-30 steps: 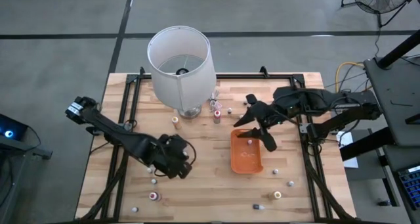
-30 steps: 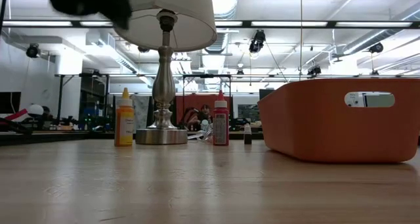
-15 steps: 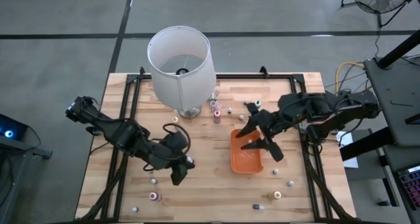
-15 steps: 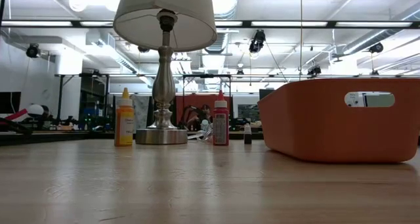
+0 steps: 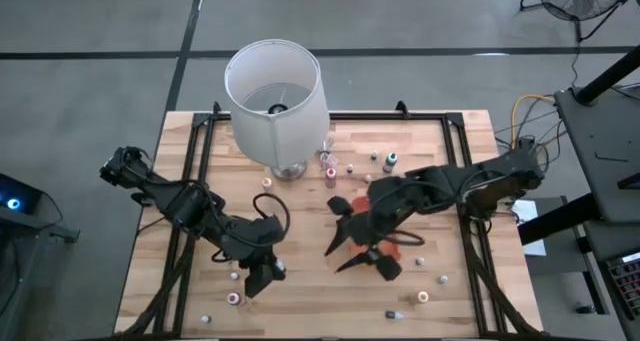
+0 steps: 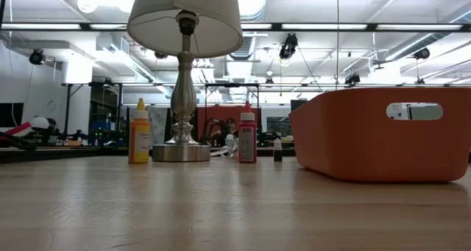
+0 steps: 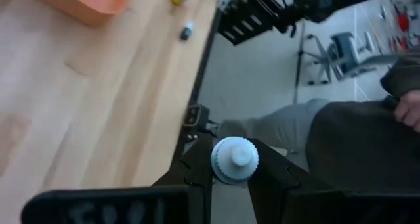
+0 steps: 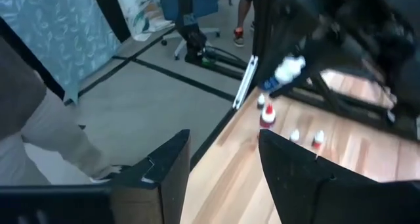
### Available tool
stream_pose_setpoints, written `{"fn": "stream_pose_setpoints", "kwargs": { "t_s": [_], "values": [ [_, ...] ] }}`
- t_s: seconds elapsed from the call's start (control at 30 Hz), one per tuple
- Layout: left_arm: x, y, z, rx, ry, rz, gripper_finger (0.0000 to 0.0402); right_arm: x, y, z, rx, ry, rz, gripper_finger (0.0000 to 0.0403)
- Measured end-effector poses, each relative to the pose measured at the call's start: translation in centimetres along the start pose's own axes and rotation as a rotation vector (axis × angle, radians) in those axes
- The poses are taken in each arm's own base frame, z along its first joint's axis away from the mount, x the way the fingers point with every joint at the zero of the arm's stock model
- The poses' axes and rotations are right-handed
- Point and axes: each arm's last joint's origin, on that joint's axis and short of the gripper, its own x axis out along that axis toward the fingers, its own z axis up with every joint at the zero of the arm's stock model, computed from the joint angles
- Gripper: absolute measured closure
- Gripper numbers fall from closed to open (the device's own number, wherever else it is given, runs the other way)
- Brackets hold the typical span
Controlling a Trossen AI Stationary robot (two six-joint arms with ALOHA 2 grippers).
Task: Pick & Place food coloring
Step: Put the small food coloring bottle into the orange bin
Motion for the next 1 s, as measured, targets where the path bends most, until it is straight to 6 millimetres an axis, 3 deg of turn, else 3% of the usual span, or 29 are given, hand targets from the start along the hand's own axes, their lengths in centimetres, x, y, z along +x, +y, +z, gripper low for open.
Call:
{"fn": "stream_pose_setpoints", "kwargs": {
  "t_s": [0.37, 1.0],
  "values": [
    [0.0, -0.3, -0.3, 0.059, 0.017, -0.023, 0.0356, 2.4, -1.2, 2.7, 0.041, -0.031, -0.090, 0.0252],
    [0.3, -0.1, -0.4, 0.082, -0.003, 0.027, 0.0356, 2.2, -1.2, 2.0, 0.083, 0.024, -0.093, 0.0257]
  ]
}}
